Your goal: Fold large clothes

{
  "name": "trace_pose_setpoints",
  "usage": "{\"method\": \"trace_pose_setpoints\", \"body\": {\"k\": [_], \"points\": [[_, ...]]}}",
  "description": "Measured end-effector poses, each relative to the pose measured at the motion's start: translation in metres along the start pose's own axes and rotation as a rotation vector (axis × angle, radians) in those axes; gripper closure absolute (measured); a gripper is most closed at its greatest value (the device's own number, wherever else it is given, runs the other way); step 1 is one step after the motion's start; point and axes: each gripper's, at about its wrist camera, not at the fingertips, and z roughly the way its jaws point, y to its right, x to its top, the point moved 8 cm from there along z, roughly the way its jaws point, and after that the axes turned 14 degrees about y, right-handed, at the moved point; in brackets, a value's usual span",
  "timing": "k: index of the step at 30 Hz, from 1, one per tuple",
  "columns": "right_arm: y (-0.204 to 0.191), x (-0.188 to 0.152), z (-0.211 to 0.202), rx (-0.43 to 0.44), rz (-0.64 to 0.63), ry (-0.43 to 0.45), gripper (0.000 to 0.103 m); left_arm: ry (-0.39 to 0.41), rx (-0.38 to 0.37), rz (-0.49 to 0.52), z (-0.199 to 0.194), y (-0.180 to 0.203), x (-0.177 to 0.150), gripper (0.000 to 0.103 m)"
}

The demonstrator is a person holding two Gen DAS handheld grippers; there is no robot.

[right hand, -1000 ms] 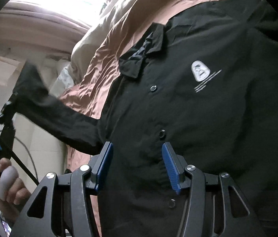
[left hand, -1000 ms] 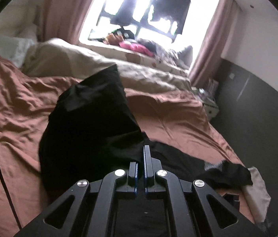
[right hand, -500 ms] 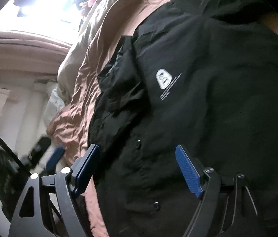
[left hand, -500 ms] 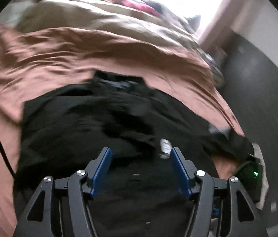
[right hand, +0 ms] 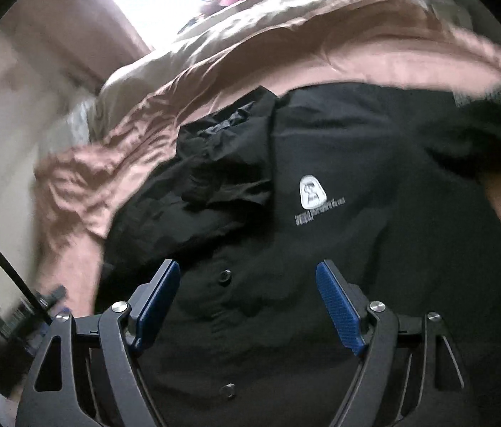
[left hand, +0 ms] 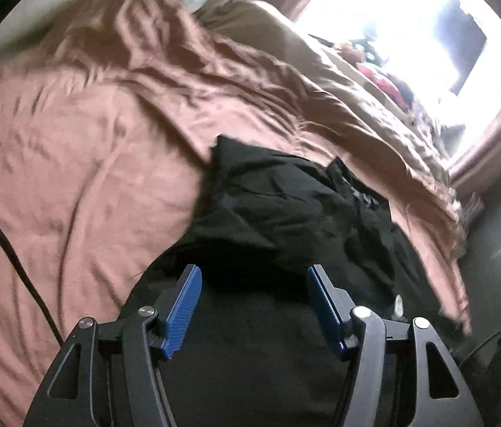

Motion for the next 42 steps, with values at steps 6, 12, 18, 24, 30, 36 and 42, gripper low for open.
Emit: {"method": "trace_pose_setpoints", "body": {"k": [6,12,18,24,30,36,42], "points": [[-0.039,0.004,0.02,-0.026,-0.15,-0.011,0.028,-0.043,0.025,-0.117,0.02,-0.04,-0.003,0.055],[-0.071,0.012,0.059,-0.096,-0.316,-0.046,0.029,-0.063,0.067,-0.165,0.03,-0.064,-0.005,0.062],[-0.105,0.016,0.113,-0.137,-0.474,-0.112,0.034,-0.07,0.097,-0.226,0.04,-0.082,-0.006,0.07],[-0.122,0.01,0.171,-0.164,-0.59,-0.19,0.034,-0.079,0.092,-0.255,0.045,-0.092,-0.007,0.072],[-0.114,0.005,0.208,-0.219,-0.607,-0.198,0.07,-0.082,0.092,-0.272,0.044,-0.098,-0.007,0.072],[-0.11,0.019,0.182,-0.205,-0.566,-0.125,0.091,-0.07,0.1,-0.283,0.041,-0.1,-0.002,0.072],[-0.08,0.05,0.125,-0.19,-0.424,-0.023,0.092,-0.025,0.108,-0.267,0.029,-0.098,0.01,0.072]]}}
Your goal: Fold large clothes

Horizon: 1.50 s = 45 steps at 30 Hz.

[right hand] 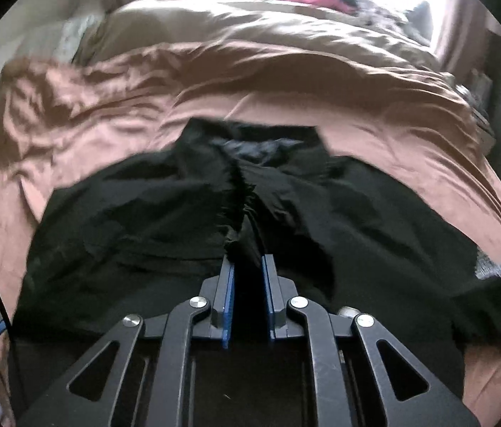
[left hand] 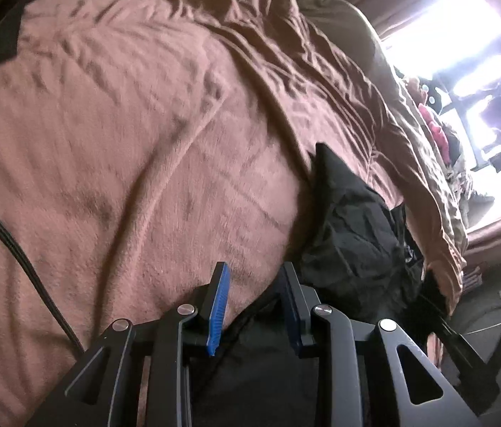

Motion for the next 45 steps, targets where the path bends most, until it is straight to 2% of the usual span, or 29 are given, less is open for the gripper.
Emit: {"method": "trace_pose_setpoints", "body": {"k": [10,17,20,22,24,28,32,34,36,37,45], "points": [[0.095,-0.023,-0.051,-0.054,0.275,0.062,0.095,0.046,-0.067,0.045,-0.014,0.027,0.007,0.072],[0.148,-0.072,-0.085,-0.036,0.627,0.1,0.095,0.041,-0.037,0.12,-0.012,0.039,-0.001,0.072],[0.152,-0.087,-0.084,-0.03,0.666,0.125,0.095,0.033,-0.024,0.149,-0.009,0.041,-0.006,0.072],[0.145,-0.091,-0.062,0.076,0.732,0.056,0.094,0.033,-0.022,0.16,-0.008,0.043,-0.01,0.072],[0.138,-0.09,-0.049,0.188,0.769,0.035,0.094,0.027,-0.019,0.16,-0.006,0.042,-0.013,0.072],[0.124,-0.1,-0.022,0.244,0.817,-0.04,0.094,0.013,-0.018,0.155,0.0,0.041,-0.015,0.071],[0.118,-0.096,-0.004,0.246,0.824,-0.069,0.094,-0.006,-0.008,0.133,0.006,0.034,-0.014,0.071],[0.116,-0.093,0.0,0.231,0.814,-0.063,0.085,-0.008,-0.013,0.113,0.006,0.032,-0.013,0.071],[0.121,-0.092,-0.006,0.216,0.808,-0.056,0.032,-0.004,-0.017,0.097,0.005,0.03,-0.012,0.071],[0.119,-0.091,-0.006,0.215,0.81,-0.046,0.025,-0.002,-0.02,0.094,0.004,0.03,-0.011,0.071],[0.118,-0.095,0.0,0.169,0.851,0.005,0.025,-0.004,-0.042,0.065,0.001,0.031,-0.009,0.07]]}}
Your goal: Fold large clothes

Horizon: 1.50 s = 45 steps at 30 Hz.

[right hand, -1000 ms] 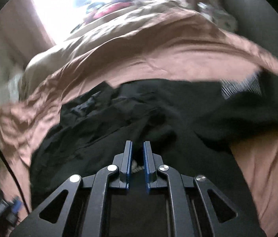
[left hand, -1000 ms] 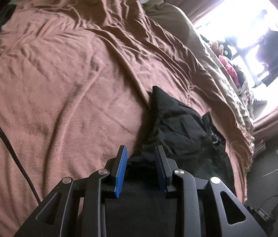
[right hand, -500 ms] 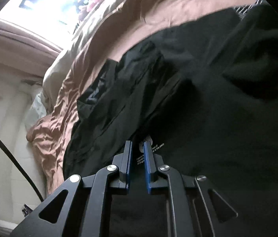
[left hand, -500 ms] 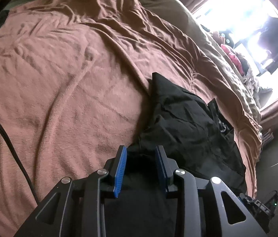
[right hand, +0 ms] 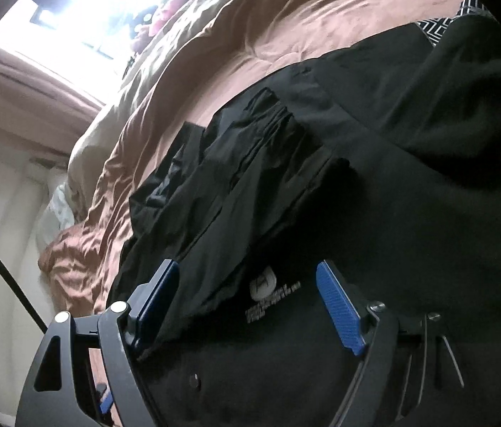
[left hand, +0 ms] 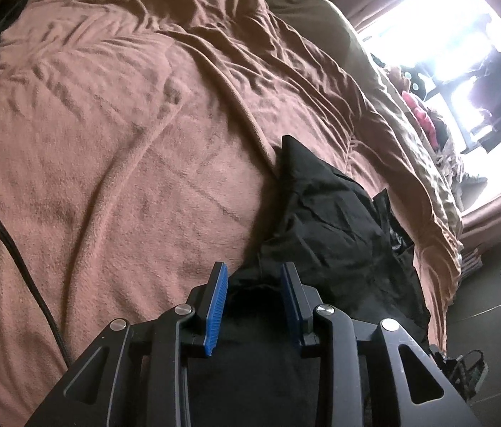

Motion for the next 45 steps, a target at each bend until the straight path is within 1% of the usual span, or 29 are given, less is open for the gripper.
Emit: {"method": "trace_pose_setpoints", "body": {"k": [2,4,5,6,7,8,9,12,15,22,26,28,30,32,34,35,36,38,40,42,43,44,45], "points": [[0.002,0.001,0.006,-0.013,0.019,0.015,0.025,0.001,-0.002,-0.006,0.0,-0.001,0.001,0.07],[0.0,0.004,0.012,-0.048,-0.001,0.033,0.037,0.002,0.003,-0.014,0.001,-0.004,0.003,0.07],[-0.001,0.005,0.017,-0.082,-0.016,0.034,0.051,0.002,0.005,-0.015,0.001,-0.005,0.003,0.07],[-0.001,0.005,0.021,-0.096,-0.017,0.03,0.065,0.001,0.009,-0.016,0.002,-0.006,0.003,0.07],[-0.001,0.005,0.026,-0.109,-0.013,0.026,0.072,-0.001,0.014,-0.017,0.003,-0.007,0.002,0.07],[0.0,0.005,0.028,-0.113,-0.012,0.024,0.082,-0.002,0.02,-0.018,0.003,-0.008,0.002,0.07],[-0.001,0.006,0.029,-0.115,-0.013,0.022,0.089,-0.001,0.026,-0.02,0.002,-0.01,0.002,0.07],[-0.004,0.004,0.019,-0.106,-0.032,0.044,0.096,0.002,0.023,-0.027,0.001,-0.011,0.003,0.07],[-0.005,0.0,0.005,-0.108,-0.041,0.055,0.098,0.004,0.022,-0.037,-0.001,-0.012,0.004,0.07],[-0.004,-0.017,-0.03,-0.114,-0.062,0.057,0.098,0.004,0.006,-0.045,-0.004,-0.011,0.004,0.07],[-0.001,-0.018,-0.04,-0.11,-0.059,0.062,0.098,-0.007,-0.007,-0.041,-0.005,-0.007,0.002,0.07],[-0.004,-0.018,-0.041,-0.066,-0.064,0.06,0.098,-0.008,-0.016,-0.033,-0.006,-0.003,0.002,0.07],[-0.003,-0.019,-0.044,-0.021,-0.034,0.046,0.097,-0.01,-0.027,-0.023,-0.006,0.001,0.002,0.07],[-0.004,-0.017,-0.055,0.004,-0.028,0.062,0.096,-0.008,-0.043,-0.014,-0.008,0.007,0.002,0.07],[-0.002,-0.011,-0.072,0.028,-0.02,0.09,0.091,-0.007,-0.067,0.001,-0.009,0.014,0.002,0.07],[-0.001,-0.007,-0.08,0.03,-0.017,0.106,0.08,-0.007,-0.079,0.01,-0.011,0.018,0.002,0.07],[0.001,-0.002,-0.091,0.03,-0.016,0.133,0.059,-0.008,-0.086,0.022,-0.012,0.023,0.001,0.07],[0.008,0.005,-0.118,0.032,-0.008,0.201,0.038,-0.004,-0.102,0.047,-0.014,0.033,-0.001,0.07],[0.023,0.009,-0.14,0.025,0.025,0.248,0.038,-0.008,-0.126,0.074,-0.015,0.044,-0.006,0.07],[0.044,0.013,-0.155,-0.013,0.051,0.266,0.038,-0.013,-0.148,0.097,-0.017,0.055,-0.011,0.062],[0.055,0.015,-0.162,-0.028,0.061,0.277,0.038,-0.009,-0.153,0.102,-0.018,0.058,-0.013,0.056],[0.067,0.019,-0.166,-0.047,0.075,0.289,0.038,0.001,-0.159,0.112,-0.021,0.063,-0.015,0.054],[0.078,0.023,-0.17,-0.061,0.093,0.296,0.038,0.011,-0.163,0.125,-0.023,0.069,-0.017,0.054]]}}
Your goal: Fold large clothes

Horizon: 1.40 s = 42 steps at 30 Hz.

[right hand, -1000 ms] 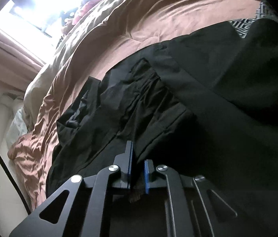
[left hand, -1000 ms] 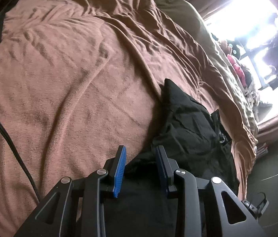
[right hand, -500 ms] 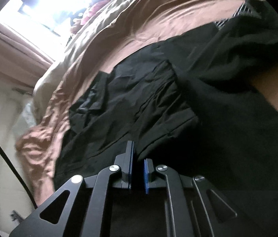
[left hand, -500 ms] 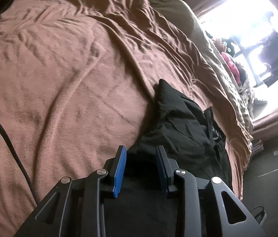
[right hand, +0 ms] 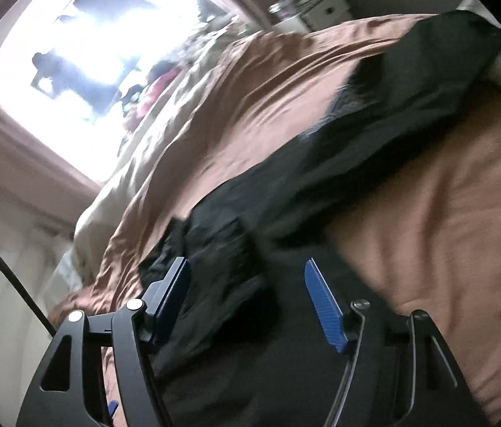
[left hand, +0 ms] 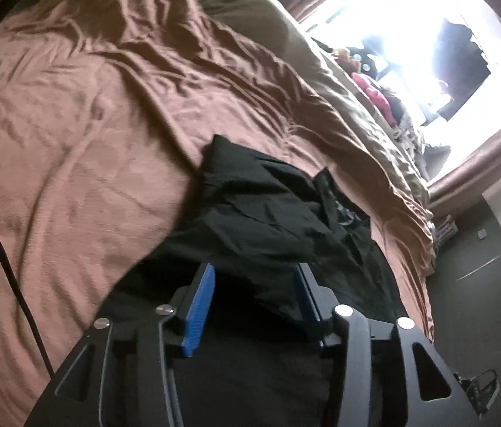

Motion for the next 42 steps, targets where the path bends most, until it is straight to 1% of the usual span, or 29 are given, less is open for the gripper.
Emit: {"method": "trace_pose_setpoints", "body": {"k": [3,5,7,12,15,19,22,24,25,26,27,28,30,33,35,36,40,42], "points": [[0.024,0.017,-0.003,-0.027,0.043,0.038,0.038,0.023,0.003,0.044,-0.005,0.016,-0.005,0.052],[0.039,0.026,-0.007,-0.08,0.04,0.064,0.038,0.035,-0.012,0.066,-0.008,0.027,-0.01,0.043],[0.053,0.033,-0.007,-0.128,0.051,0.082,0.038,0.033,-0.028,0.098,-0.007,0.041,-0.019,0.04],[0.089,0.046,-0.002,-0.195,0.139,0.114,0.038,-0.016,-0.036,0.228,0.0,0.067,-0.044,0.04],[0.103,0.053,0.003,-0.218,0.164,0.136,0.038,-0.045,-0.036,0.265,0.005,0.077,-0.058,0.04],[0.106,0.056,0.004,-0.192,0.221,0.146,0.038,-0.08,-0.049,0.319,0.015,0.095,-0.079,0.04],[0.114,0.06,0.006,-0.21,0.191,0.176,0.038,-0.117,-0.061,0.385,0.023,0.109,-0.101,0.04],[0.119,0.065,0.012,-0.205,0.159,0.196,0.046,-0.154,-0.074,0.436,0.029,0.118,-0.118,0.04],[0.121,0.067,0.016,-0.203,0.147,0.202,0.047,-0.161,-0.074,0.447,0.031,0.12,-0.123,0.04],[0.123,0.067,0.02,-0.199,0.133,0.202,0.05,-0.169,-0.074,0.46,0.034,0.122,-0.127,0.04],[0.124,0.067,0.024,-0.188,0.121,0.203,0.06,-0.181,-0.075,0.477,0.038,0.125,-0.132,0.04],[0.125,0.066,0.027,-0.172,0.11,0.197,0.065,-0.188,-0.077,0.488,0.04,0.127,-0.135,0.04],[0.125,0.062,0.028,-0.14,0.108,0.18,0.089,-0.188,-0.076,0.512,0.046,0.134,-0.137,0.04],[0.113,0.066,0.025,-0.093,0.074,0.201,0.099,-0.189,-0.083,0.507,0.054,0.147,-0.136,0.04],[0.097,0.069,0.017,-0.094,0.029,0.241,0.1,-0.203,-0.112,0.505,0.058,0.162,-0.139,0.04],[0.089,0.069,0.016,-0.077,0.021,0.249,0.1,-0.212,-0.127,0.525,0.059,0.172,-0.141,0.04],[0.05,0.064,0.005,0.033,-0.004,0.272,0.1,-0.243,-0.168,0.586,0.062,0.201,-0.154,0.04],[0.029,0.06,-0.003,0.08,-0.033,0.282,0.1,-0.28,-0.172,0.604,0.069,0.211,-0.162,0.04]]}}
